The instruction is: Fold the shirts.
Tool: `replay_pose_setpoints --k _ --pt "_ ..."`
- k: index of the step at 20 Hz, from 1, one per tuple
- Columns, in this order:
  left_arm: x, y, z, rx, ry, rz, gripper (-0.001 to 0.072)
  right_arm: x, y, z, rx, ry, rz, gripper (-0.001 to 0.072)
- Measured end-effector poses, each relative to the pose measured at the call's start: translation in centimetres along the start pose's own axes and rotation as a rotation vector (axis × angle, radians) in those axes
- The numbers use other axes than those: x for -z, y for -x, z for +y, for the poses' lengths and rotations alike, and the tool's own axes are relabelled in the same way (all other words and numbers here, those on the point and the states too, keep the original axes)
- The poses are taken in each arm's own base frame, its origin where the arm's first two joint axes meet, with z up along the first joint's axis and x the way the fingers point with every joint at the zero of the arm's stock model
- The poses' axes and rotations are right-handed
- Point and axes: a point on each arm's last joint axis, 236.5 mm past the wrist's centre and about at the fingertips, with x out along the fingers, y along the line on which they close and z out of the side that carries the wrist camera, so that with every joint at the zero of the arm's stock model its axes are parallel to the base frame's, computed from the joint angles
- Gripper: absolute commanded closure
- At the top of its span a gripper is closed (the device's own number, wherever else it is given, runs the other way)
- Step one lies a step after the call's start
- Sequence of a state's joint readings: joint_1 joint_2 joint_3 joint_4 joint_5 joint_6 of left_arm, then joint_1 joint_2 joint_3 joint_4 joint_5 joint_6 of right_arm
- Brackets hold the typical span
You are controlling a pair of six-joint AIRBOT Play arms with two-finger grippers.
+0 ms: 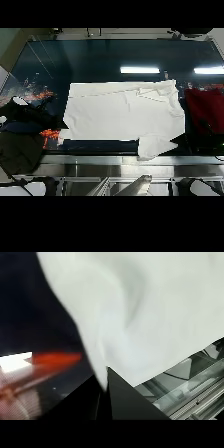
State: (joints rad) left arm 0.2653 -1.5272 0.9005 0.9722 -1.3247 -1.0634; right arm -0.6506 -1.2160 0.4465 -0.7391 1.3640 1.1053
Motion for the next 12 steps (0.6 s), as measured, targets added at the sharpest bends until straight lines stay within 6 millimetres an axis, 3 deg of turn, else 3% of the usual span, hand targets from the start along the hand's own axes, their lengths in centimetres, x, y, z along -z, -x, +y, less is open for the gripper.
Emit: replay_pose_setpoints --k 4,8,12 --pt "-0.4 1.4 -0.9 0.022 -0.021 0.008 0.068 -1.0 0.8 3.1 -0.105 0.028 -0.025 0.0693" --pt "-2.8 5.4 -0.8 0.026 -0.026 -0.072 0.068 -5.5 3.3 6.5 -0.149 0.106 -0.149 0.0693" --pt "-6.1 8.8 -1.6 0.08 -0.033 -0.159 0.068 -10.0 3.8 11.5 -0.275 0.156 -0.213 0.0693"
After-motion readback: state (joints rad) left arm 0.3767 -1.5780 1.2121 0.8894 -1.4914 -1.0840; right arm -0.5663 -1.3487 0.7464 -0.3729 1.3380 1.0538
